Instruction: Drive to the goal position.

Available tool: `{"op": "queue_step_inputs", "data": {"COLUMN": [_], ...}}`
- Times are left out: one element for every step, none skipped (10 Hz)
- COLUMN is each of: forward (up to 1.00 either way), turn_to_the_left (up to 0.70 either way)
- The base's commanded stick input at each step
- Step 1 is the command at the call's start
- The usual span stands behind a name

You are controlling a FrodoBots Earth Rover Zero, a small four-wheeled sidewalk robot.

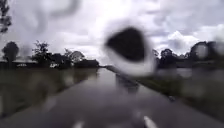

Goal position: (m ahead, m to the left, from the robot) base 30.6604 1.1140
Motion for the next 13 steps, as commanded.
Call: {"op": "queue_step_inputs", "data": {"forward": [0.85,0.85,0.85,0.85,0.85,0.85,0.85,0.85,0.85,0.85,0.85,0.85,0.85], "turn_to_the_left": [0.1,0.0,0.0,0.0,0.0,0.0,0.0,0.0,0.0,0.0,0.0,0.0,0.0]}}
